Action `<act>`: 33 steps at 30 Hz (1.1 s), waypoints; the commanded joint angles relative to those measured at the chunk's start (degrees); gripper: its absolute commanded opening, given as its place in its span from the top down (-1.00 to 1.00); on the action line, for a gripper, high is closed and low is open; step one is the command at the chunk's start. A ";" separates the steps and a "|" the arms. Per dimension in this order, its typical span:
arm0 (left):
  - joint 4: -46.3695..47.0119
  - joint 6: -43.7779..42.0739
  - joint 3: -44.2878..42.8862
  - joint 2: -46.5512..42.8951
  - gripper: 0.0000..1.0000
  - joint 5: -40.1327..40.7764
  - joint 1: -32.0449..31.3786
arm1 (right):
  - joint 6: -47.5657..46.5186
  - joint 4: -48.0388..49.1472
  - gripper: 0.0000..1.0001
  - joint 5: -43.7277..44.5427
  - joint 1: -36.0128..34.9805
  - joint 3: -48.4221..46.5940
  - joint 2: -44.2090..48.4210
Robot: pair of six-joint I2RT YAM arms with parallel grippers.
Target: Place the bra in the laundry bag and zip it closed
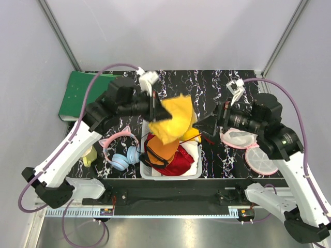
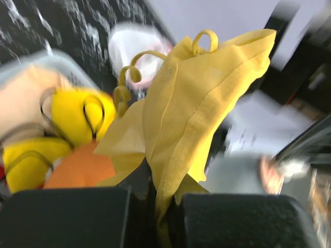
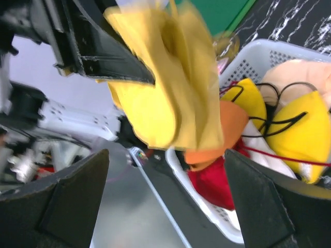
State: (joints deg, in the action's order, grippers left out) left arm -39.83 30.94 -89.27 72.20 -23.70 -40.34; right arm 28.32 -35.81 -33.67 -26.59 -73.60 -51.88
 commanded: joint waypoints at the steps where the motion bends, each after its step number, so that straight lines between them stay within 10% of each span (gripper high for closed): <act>1: -6.74 -13.61 4.01 -2.94 1.00 -12.14 -4.65 | -18.63 -14.89 -0.99 -5.77 -0.39 -6.55 -1.12; 9: -9.12 -18.37 4.99 -2.42 1.00 -15.67 -12.30 | -22.78 -19.38 -0.94 -25.19 -0.66 -8.66 -4.46; 33: -16.15 -26.45 -7.32 7.16 1.00 -16.11 -18.81 | -15.74 -14.55 -0.30 -24.09 -12.61 0.13 -8.85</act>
State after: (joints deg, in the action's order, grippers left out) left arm -59.40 5.80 -93.30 79.90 -37.91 -59.20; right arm 11.42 -51.86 -60.88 -38.20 -75.11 -60.99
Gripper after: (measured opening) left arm 0.057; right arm 0.629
